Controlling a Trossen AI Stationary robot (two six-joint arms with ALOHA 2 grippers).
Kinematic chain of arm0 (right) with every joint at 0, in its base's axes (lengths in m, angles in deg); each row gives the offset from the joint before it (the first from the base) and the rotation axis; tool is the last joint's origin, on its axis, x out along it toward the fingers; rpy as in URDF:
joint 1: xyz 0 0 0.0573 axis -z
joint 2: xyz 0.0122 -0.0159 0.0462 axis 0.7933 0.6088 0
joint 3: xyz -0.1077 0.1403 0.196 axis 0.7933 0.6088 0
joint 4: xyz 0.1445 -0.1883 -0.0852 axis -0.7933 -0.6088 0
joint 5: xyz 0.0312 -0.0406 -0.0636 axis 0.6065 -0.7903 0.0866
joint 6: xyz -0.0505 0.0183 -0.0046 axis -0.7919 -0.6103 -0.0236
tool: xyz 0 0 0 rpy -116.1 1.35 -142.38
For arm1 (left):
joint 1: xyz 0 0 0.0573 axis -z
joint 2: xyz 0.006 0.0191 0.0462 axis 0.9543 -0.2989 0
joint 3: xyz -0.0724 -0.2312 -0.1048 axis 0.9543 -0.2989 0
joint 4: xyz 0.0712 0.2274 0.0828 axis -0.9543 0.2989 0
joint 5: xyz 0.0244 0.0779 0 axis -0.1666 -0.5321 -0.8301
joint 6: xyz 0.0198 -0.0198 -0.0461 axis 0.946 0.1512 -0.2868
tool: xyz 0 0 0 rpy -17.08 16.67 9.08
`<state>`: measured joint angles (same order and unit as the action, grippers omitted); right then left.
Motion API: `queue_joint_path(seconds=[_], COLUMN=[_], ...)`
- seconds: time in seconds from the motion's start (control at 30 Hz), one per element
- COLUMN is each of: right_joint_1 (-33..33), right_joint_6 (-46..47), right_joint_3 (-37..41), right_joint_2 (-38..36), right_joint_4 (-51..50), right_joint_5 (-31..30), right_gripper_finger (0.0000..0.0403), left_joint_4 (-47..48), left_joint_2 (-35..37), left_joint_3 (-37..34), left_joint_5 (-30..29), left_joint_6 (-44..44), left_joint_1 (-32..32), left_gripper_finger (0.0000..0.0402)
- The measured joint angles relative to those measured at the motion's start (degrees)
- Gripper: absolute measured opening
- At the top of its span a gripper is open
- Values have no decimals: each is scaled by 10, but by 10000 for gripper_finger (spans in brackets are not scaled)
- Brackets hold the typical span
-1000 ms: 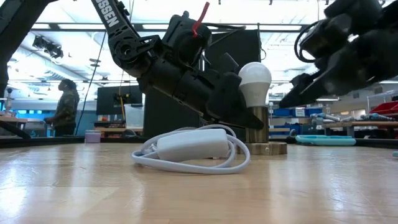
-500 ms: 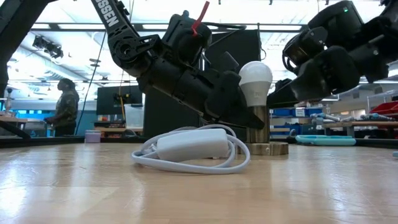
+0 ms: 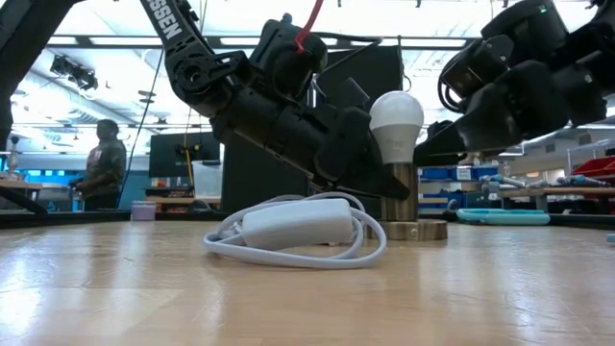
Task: Screw lightbulb
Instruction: Insert the lightbulb into the desk lamp
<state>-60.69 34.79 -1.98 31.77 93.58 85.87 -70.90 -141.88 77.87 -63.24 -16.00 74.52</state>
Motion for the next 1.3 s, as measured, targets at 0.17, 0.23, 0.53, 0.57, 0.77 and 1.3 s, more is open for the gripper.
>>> queue_joint_path(seconds=[0.17, 0.23, 0.53, 0.57, 0.77, 1.3], right_joint_1=[-9, -13, -43, -50, -82, 15], right_joint_6=[6, 7, 54, 61, 81, -8], right_joint_3=[-1, 0, 0, 0, 0, 0], right_joint_2=[-33, -52, -112, -116, -143, -30], right_joint_4=[-52, -72, -147, -151, -206, -26], right_joint_5=[-6, -5, -6, -9, -59, 7], right_gripper_finger=[345, 345, 345, 345, 345, 345], left_joint_4=[0, 0, -1, -1, -1, -1], left_joint_2=[0, 0, 0, 0, 0, -1], left_joint_3=[0, 0, 0, 0, 0, 0], left_joint_5=[2, 1, -3, -3, -4, -4], left_joint_6=[-1, -1, -3, -3, -3, -3], left_joint_1=[0, 0, 0, 0, 0, 0], left_gripper_finger=[188, 188, 188, 188, 188, 188])
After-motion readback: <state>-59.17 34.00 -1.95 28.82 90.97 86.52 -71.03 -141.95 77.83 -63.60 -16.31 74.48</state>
